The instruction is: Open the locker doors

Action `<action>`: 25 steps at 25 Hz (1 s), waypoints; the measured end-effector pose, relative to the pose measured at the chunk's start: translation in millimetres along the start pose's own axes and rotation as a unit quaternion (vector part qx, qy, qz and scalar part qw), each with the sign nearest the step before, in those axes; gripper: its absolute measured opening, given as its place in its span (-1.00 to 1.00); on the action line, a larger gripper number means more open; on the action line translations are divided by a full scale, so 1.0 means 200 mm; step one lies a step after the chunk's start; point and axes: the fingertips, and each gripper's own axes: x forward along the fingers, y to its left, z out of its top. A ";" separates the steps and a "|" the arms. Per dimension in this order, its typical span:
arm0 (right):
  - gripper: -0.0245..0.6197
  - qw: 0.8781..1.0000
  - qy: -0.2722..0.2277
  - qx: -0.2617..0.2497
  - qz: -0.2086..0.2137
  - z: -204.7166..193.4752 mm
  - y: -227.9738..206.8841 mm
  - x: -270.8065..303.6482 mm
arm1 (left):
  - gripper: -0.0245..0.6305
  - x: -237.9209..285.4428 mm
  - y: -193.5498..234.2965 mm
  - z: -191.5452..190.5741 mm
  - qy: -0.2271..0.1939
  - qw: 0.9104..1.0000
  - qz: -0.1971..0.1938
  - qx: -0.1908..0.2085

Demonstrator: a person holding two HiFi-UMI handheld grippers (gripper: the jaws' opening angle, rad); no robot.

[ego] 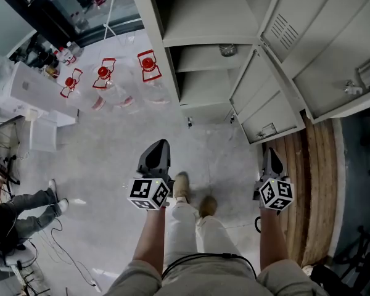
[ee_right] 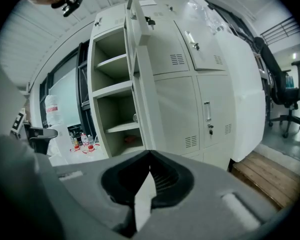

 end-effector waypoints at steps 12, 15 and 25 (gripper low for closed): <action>-0.93 0.990 -0.062 -0.083 0.096 0.39 0.40 -0.13 | -0.93 -0.17 -0.07 0.27 -0.024 0.999 -0.007 0.026; -0.93 0.987 -0.073 -0.091 0.113 0.49 0.47 -0.16 | -0.93 -0.22 -0.10 0.33 -0.030 0.999 -0.009 0.028; -0.93 0.978 -0.082 -0.092 0.169 0.67 0.68 -0.31 | -0.93 -0.36 -0.22 0.53 -0.045 0.998 -0.018 0.037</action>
